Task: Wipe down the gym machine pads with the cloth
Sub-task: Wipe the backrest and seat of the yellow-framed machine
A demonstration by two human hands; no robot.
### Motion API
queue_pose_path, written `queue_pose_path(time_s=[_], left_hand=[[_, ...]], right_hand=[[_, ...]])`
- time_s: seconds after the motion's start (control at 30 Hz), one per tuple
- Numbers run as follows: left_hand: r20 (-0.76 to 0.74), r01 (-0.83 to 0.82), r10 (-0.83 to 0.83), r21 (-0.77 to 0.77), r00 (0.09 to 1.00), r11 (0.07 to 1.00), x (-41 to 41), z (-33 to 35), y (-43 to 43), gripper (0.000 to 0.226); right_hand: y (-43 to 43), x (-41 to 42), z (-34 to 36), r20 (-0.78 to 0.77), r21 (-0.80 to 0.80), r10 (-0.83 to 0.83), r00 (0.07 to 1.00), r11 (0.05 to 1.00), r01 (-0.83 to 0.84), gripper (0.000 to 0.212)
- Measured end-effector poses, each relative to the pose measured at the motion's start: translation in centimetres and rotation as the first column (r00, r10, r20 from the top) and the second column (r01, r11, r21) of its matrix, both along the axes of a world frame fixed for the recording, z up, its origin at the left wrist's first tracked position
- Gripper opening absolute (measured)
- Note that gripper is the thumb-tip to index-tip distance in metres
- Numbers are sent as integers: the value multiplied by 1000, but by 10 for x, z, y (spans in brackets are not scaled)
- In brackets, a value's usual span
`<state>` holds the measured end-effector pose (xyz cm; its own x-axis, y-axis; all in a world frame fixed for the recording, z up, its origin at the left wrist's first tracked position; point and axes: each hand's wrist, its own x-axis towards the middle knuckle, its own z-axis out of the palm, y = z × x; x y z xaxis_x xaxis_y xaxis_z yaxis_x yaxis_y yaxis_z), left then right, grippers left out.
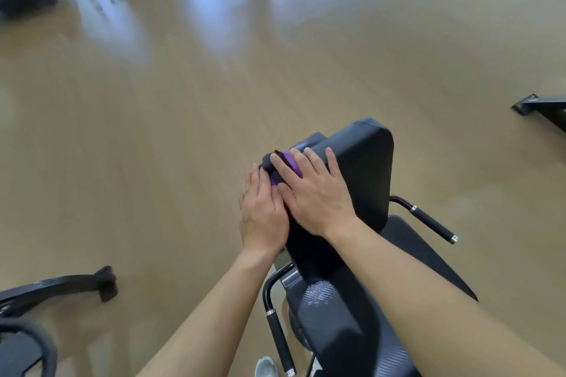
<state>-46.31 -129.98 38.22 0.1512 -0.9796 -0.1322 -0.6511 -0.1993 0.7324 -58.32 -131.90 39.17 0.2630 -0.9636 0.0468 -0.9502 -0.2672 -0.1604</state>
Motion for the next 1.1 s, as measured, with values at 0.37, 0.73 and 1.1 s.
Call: queue_pose_path(time_s=[0.37,0.73,1.1], left_hand=[[593,391,-406,163,695,906,-126,16,-101,55],[684,475,-327,-32,652,879,-105,10,-84,44],[640,266,-32,-273,768,925,30,9,6,23]], right_hand=[[-78,-137,-6,-4,-65,-230,973,971,229,46],[-66,-107,-5,273,10,-226,935,973,232,55],[11,26,-7,431,-173,51,901,985,27,40]])
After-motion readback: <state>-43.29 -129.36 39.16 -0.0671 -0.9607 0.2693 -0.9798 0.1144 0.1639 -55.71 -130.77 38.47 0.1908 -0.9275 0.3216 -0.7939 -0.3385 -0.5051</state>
